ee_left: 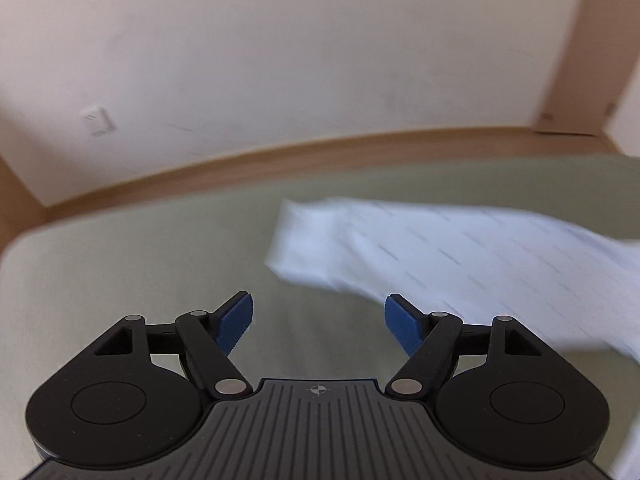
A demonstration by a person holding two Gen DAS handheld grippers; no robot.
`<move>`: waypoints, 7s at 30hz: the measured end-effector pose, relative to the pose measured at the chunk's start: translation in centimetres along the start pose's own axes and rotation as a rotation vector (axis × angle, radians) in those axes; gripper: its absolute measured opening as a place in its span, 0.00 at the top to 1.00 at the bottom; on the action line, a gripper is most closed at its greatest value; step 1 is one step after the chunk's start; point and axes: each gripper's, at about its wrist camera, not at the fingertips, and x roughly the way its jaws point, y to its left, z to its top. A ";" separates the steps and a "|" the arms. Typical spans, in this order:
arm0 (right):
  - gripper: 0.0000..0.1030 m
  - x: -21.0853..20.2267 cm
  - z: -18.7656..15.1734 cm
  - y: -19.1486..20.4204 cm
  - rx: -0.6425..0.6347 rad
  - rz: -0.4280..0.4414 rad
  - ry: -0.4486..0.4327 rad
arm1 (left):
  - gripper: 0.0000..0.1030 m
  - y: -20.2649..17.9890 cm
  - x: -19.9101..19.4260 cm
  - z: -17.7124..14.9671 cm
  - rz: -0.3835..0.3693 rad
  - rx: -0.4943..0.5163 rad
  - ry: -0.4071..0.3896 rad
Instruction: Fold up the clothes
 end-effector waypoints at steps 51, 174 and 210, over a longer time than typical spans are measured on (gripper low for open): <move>0.64 -0.2 -4.8 -3.3 0.263 0.049 -0.027 | 0.29 -22.6 -16.2 -17.4 -0.226 0.247 -0.063; 0.56 9.5 19.8 18.7 -0.733 0.156 0.151 | 0.29 -5.9 7.0 5.4 -0.016 0.053 0.145; 0.58 7.5 16.4 23.8 -0.670 0.277 0.138 | 0.29 4.7 8.6 5.6 0.104 -0.168 0.124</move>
